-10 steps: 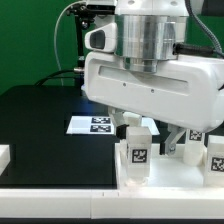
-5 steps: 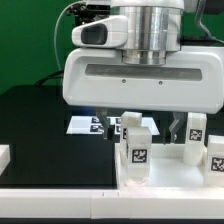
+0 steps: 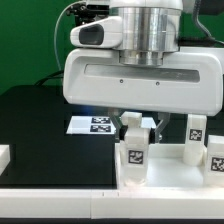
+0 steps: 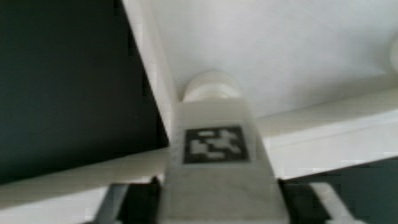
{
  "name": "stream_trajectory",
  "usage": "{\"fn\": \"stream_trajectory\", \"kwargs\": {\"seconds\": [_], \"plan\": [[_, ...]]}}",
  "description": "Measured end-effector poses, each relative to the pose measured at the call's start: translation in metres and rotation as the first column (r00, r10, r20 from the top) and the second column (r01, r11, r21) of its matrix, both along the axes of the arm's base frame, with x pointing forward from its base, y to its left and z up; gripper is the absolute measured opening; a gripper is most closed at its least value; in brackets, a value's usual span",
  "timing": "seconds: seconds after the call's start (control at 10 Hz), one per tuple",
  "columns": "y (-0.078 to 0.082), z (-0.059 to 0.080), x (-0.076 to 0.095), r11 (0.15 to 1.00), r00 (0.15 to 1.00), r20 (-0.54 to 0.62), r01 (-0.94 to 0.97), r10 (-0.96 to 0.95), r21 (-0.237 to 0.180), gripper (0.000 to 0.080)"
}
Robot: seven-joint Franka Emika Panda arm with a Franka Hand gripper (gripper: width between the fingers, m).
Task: Assemble square table
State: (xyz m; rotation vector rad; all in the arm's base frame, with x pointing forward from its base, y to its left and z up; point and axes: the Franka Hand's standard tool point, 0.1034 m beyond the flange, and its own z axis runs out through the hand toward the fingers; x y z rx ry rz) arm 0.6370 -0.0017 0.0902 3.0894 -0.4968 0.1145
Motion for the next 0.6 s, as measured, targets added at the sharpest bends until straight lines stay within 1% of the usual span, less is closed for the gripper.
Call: {"fn": "stream_trajectory", "kwargs": {"seconds": [0.1,0.2,0.4,0.5,0.6], "plan": [[0.0004,-0.0001,0.0003,0.996,0.996,0.005,0.085,-0.085,0.005,0.0284],[0.0020,-0.0011,0.0006,0.976,0.976,0.028,0.216,-0.216,0.006,0.0284],[0.0022,-0.0015,0.0002,0.890,0.889,0.037,0.456,-0.457,0.017,0.0284],[0.0013,-0.0021,0.0001,0.805,0.804,0.041,0.593,-0.594,0.037,0.0284],[-0.0020,-0.0030,0.0000,0.686,0.685,0.043,0.723,-0.727,0.082,0.0284]]}}
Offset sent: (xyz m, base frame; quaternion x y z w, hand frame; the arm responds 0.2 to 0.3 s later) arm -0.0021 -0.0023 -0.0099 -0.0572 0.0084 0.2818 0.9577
